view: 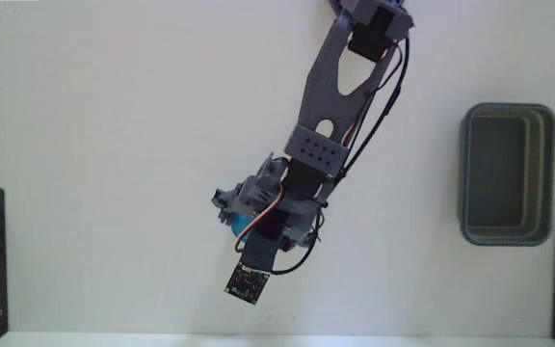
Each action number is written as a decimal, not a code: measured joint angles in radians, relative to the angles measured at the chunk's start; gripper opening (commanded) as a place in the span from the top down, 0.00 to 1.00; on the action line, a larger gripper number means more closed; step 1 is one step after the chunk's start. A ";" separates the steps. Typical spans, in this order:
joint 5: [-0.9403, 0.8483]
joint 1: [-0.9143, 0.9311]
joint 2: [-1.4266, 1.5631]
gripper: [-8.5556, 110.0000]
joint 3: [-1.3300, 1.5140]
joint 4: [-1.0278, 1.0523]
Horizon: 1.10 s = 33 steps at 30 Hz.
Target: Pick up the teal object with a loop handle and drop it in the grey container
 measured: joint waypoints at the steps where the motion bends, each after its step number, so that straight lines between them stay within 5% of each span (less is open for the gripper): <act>1: 0.000 0.000 0.000 0.00 0.000 0.000; 33: 0.000 0.000 0.000 0.00 0.006 -0.015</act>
